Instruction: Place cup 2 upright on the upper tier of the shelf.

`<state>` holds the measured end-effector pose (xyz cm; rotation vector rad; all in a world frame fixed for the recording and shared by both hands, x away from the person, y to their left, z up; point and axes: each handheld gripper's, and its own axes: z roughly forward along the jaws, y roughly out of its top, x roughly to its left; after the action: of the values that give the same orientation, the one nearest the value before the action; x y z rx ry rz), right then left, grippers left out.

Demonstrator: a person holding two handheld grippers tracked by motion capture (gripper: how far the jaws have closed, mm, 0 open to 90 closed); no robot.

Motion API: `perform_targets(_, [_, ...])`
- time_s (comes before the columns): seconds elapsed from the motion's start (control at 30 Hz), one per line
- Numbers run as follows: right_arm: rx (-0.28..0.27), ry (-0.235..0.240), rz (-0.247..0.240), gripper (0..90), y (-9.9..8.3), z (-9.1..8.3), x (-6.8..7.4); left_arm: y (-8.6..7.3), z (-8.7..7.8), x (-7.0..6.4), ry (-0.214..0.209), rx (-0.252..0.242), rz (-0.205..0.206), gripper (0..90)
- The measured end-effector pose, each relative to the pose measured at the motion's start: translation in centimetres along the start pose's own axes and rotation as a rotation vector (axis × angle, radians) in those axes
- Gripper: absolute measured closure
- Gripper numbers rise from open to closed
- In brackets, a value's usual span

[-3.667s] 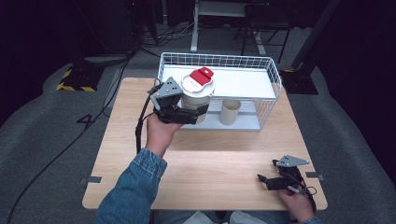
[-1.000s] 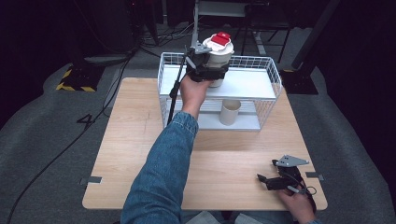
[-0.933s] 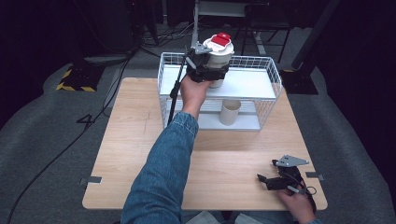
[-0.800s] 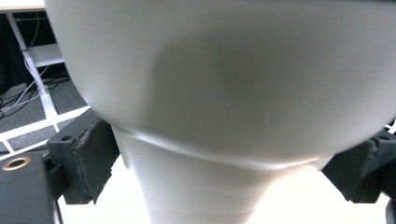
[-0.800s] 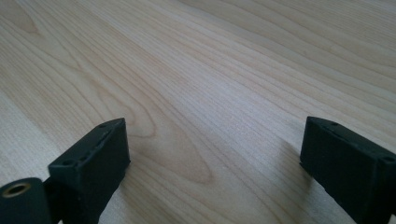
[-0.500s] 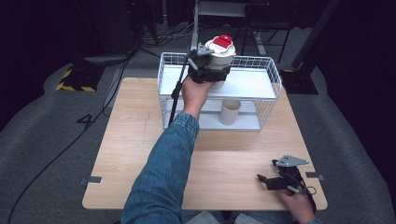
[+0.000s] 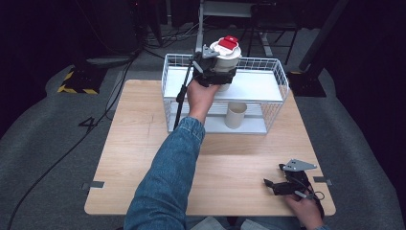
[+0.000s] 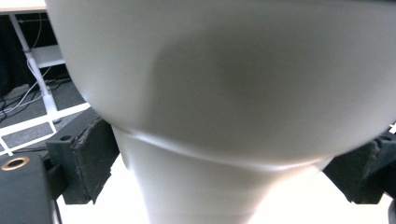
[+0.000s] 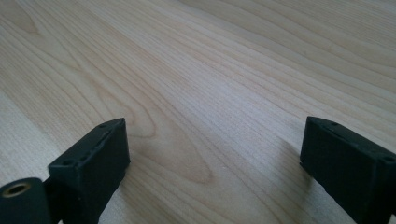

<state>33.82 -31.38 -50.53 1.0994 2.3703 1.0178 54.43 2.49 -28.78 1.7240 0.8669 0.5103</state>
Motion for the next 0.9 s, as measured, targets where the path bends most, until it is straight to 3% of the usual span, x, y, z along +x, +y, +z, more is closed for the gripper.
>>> perform_targets(0.1, [0.0, 0.0, 0.0, 8.3, 0.0, 0.0, 0.0, 0.1, 0.0, 0.0, 0.005, -0.005, -0.001, 8.3])
perform_targets(0.23, [0.0, 0.0, 0.0, 8.3, 0.0, 0.0, 0.0, 0.2, -0.2, -0.1, 0.035, -0.023, -0.007, 0.2])
perform_targets(0.67, [-0.001, -0.001, -0.003, 8.3, 0.0, 0.0, 0.0, 0.6, -3.1, 0.0, 0.004, -0.028, 0.012, 0.0])
perform_targets(0.9, [0.0, 0.001, -0.005, 8.3, 0.0, 0.1, 0.0, 0.6, -5.5, -0.4, -0.011, -0.035, 0.029, 0.0])
